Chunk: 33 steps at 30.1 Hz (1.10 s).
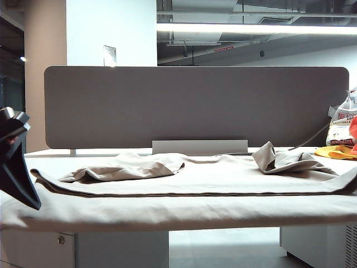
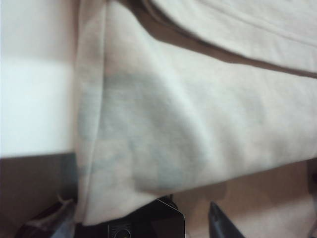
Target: Fold the bottom side of the T-shirt horizontally towards the center, about one-third of the way, then fold the sleeve back towards the center, creating a straight line along the edge of the T-shirt, and finally fold the bottom of the T-shirt up towards the top, creating a neat rectangle.
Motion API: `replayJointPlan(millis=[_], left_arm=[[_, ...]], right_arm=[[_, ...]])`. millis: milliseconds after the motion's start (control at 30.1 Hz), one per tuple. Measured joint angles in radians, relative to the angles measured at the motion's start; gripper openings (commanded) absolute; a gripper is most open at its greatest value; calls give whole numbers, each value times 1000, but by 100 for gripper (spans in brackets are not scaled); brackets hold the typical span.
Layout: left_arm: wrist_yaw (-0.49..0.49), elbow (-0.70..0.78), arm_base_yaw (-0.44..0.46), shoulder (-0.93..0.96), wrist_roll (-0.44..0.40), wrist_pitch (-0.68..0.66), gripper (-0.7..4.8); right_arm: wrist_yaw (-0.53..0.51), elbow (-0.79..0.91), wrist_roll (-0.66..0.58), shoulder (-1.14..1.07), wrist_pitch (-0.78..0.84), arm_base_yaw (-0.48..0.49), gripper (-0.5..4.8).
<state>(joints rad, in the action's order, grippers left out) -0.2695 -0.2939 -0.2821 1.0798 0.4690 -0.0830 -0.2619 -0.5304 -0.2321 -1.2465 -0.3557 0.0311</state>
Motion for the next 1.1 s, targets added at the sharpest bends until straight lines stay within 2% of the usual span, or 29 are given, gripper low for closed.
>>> replayJointPlan(millis=[66,166,465,532,864,1097], left_arm=[[0,0,0,11,0,13,328],[0,0,0,20,0,40,256],[0,-7,0,26,-2,67,55],[0,-9,0,26,-8,69,-8],[-19,-27,0,26,-24,55,-6],[-26,-161,0,23,-93,-67,-6]], right_arm=[[0,0,-3,-2,7,1,242],[13,0,-5,-10,10,1,231],[30,0,-7,-29,28,2,12],[29,0,-7,-29,37,2,-3],[6,0,-6,-27,55,2,-3],[-10,-32,-6,50,46,2,-3]])
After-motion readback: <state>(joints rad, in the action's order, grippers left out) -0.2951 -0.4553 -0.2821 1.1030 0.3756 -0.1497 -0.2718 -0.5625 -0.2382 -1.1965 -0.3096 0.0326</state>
